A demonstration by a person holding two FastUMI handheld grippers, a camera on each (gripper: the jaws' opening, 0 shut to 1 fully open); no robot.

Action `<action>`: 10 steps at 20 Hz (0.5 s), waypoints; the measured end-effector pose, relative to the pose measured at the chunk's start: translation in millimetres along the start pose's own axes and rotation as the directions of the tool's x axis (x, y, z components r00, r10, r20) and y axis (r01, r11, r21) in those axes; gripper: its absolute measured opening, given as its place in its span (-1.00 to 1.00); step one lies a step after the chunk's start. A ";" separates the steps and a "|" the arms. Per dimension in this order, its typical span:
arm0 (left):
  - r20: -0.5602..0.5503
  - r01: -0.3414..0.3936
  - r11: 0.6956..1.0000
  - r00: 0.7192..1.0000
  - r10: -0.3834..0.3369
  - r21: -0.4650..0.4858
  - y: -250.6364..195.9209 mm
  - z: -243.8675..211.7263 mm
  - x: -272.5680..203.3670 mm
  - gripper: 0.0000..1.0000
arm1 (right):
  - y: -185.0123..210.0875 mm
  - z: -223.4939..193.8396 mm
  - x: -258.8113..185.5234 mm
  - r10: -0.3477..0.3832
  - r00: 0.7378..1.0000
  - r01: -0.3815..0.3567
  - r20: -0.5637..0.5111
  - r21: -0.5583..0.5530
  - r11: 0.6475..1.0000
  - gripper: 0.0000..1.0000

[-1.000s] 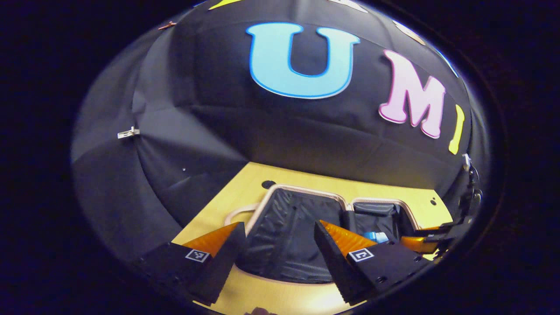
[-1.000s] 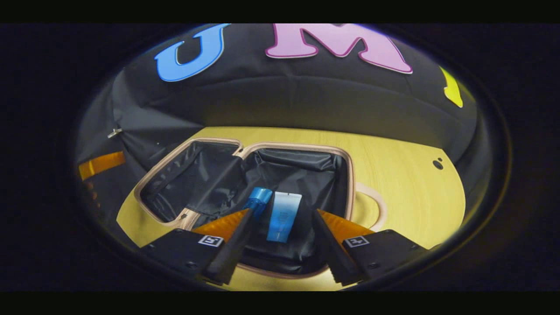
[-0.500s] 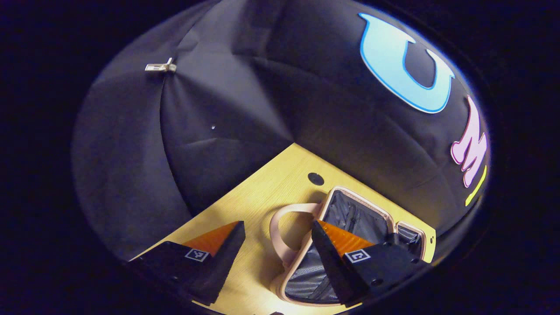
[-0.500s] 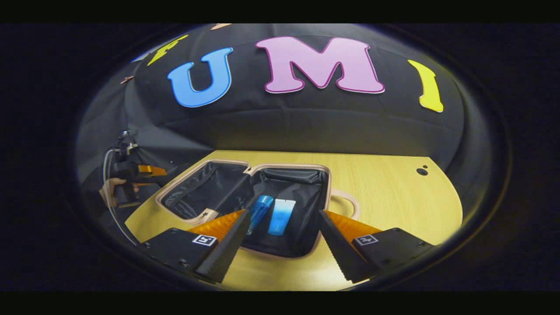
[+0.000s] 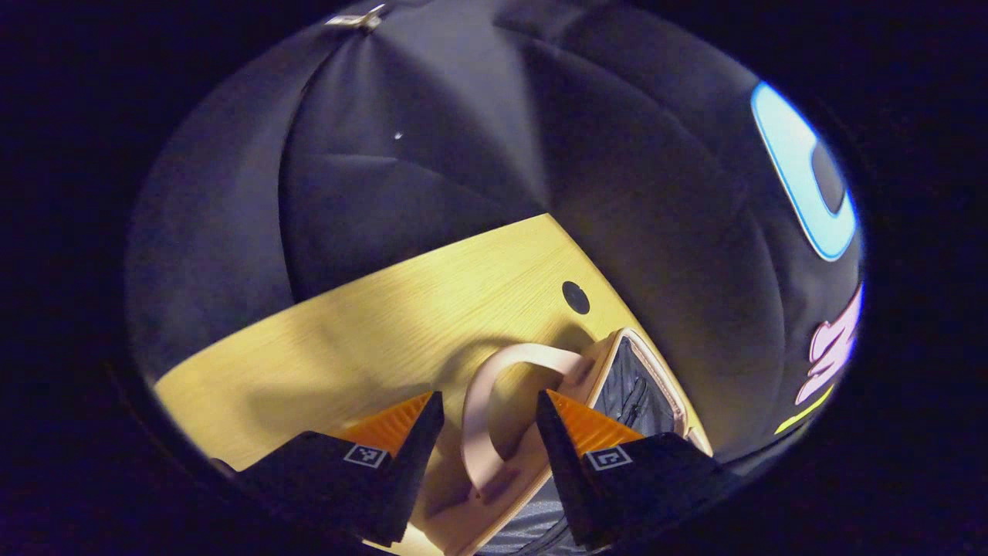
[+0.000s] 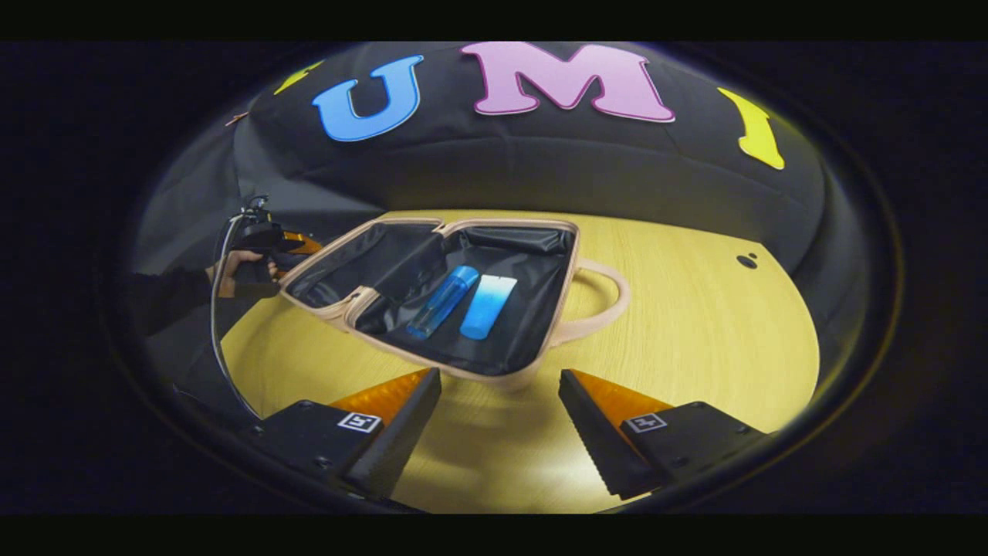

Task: First open the suitcase, pack the skin care products into it, and then close the suitcase.

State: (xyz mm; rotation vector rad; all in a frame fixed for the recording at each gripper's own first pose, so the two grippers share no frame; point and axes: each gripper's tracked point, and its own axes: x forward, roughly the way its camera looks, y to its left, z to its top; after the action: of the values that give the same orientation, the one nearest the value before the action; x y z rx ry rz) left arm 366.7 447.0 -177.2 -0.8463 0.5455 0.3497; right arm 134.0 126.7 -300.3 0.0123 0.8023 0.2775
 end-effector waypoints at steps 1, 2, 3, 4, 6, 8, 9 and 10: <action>-0.023 0.019 0.999 1.000 -0.020 -0.042 1.7 0.4 -3.2 0.53 | 1.2 -4.9 -1.2 0.004 1.000 -0.004 -0.008 -0.010 1.000 0.96; -0.016 0.032 0.997 0.999 -0.034 -0.068 3.7 1.7 2.7 0.56 | 1.2 -8.9 -2.1 0.008 1.000 -0.009 -0.016 -0.019 1.000 0.96; -0.016 0.040 0.996 0.999 -0.042 -0.085 7.4 4.3 1.8 0.30 | 1.4 -12.9 -2.5 0.011 1.000 -0.012 -0.025 -0.022 1.000 0.96; -0.019 0.043 0.994 0.999 -0.045 -0.098 10.0 0.5 0.1 0.05 | 2.0 -14.8 -3.5 0.014 0.999 -0.014 -0.029 -0.021 1.000 0.96; -0.005 0.043 0.994 0.999 -0.044 -0.101 3.5 3.1 -3.2 -0.51 | -2.0 -14.0 -2.9 0.013 0.999 -0.013 -0.029 -0.015 1.000 0.96; -0.005 0.023 1.000 1.000 -0.023 -0.004 -2.4 2.2 -8.2 -0.66 | -5.5 -9.2 -2.7 0.011 1.000 -0.011 -0.018 0.005 1.000 0.95; 0.003 0.007 0.998 1.000 -0.007 0.058 -7.8 4.6 -14.1 -0.70 | -7.5 -7.5 -3.3 0.010 1.000 -0.010 -0.016 0.014 1.000 0.95; 0.027 0.001 0.994 1.000 -0.004 0.111 -14.5 11.0 -21.1 -0.76 | -10.9 -3.6 -3.5 0.006 1.000 -0.006 -0.011 0.018 1.000 0.95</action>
State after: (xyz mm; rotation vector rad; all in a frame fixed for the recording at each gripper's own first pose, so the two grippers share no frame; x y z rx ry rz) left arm 360.3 444.9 -150.1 -0.7336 0.5341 0.3248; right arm 131.7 115.0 -301.6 0.0307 0.8160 0.2763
